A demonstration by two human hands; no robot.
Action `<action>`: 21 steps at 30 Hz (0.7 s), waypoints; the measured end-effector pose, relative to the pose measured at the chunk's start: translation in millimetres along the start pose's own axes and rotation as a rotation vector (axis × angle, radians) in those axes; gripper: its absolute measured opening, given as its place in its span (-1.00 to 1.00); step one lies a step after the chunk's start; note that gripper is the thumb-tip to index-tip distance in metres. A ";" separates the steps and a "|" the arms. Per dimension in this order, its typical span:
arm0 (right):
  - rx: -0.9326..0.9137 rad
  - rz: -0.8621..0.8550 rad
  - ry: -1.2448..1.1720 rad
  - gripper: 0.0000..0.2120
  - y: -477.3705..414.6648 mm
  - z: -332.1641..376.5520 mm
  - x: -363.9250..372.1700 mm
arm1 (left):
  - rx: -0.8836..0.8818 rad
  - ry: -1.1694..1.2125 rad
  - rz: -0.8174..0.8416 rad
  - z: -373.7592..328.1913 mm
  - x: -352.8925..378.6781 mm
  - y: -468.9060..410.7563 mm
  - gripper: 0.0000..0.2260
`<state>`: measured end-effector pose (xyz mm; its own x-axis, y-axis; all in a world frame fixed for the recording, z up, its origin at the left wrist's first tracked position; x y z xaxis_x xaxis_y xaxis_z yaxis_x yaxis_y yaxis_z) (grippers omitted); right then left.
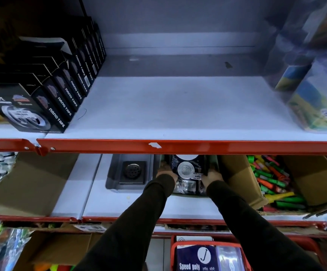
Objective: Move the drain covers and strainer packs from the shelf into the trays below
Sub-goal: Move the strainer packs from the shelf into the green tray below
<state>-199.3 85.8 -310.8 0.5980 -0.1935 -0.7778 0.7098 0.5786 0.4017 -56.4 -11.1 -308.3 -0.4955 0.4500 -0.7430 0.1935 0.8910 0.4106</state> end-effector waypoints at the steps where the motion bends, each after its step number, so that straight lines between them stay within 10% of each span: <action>1: 0.015 -0.026 -0.100 -0.56 -5.1 5.3 0.0 | -0.025 0.099 -0.002 -4.9 -0.6 -4.7 -0.56; 8: 0.301 0.101 -0.663 -0.74 -28.2 12.1 5.4 | -0.098 0.622 0.188 -15.7 8.6 -14.1 -0.42; 16: 0.235 0.090 -0.708 -0.87 -18.5 8.1 8.3 | -0.037 0.545 0.152 -12.6 7.2 -11.5 -0.39; 21: -0.206 -0.261 -0.376 -0.45 8.9 12.7 -4.6 | 0.222 0.018 -0.164 11.2 -20.6 -2.3 -0.47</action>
<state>-190.9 81.8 -297.5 0.5300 -0.6027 -0.5965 0.7881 0.6098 0.0841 -37.1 -21.8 -299.9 -0.5501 0.2991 -0.7797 0.2892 0.9441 0.1581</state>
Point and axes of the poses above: each hand's wrist, its own y-axis away from the middle knuckle, its own x-axis out of the palm, z = x × y, the point moved 2 cm from there along -y, towards the middle knuckle, and after that the axes turned 6 degrees about -z, right-handed, at the moved point
